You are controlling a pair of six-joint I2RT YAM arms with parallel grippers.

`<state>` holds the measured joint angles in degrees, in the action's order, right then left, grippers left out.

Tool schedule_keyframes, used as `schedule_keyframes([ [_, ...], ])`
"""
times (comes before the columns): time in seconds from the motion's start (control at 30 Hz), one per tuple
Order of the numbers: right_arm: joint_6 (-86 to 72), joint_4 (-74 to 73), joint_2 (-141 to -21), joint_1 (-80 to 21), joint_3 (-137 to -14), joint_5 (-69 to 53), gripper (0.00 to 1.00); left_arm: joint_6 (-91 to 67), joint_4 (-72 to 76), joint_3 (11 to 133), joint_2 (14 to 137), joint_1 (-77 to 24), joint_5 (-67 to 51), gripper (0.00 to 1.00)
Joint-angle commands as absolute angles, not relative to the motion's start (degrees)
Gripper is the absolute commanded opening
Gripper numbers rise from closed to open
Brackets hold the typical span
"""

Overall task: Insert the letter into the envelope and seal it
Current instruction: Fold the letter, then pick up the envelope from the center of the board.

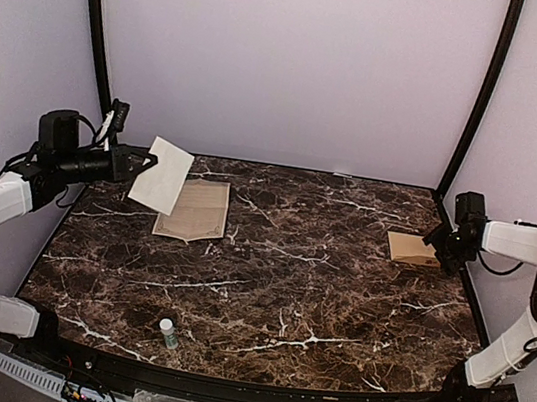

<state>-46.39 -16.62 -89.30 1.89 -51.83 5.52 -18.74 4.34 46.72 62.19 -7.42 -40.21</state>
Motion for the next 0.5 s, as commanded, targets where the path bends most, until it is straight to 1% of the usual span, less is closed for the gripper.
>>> schedule_keyframes([
  [0.0, -46.4, -16.3, -88.7, 2.4, -54.4, 7.1, 0.73, -20.0, 6.9, 45.9, 62.5, -6.5, -43.4, 0.00],
  [0.47, -47.8, -15.7, -94.2, 2.5, -54.0, 8.3, 0.71, -20.4, 7.3, 45.8, 62.5, -5.5, -44.4, 0.00],
])
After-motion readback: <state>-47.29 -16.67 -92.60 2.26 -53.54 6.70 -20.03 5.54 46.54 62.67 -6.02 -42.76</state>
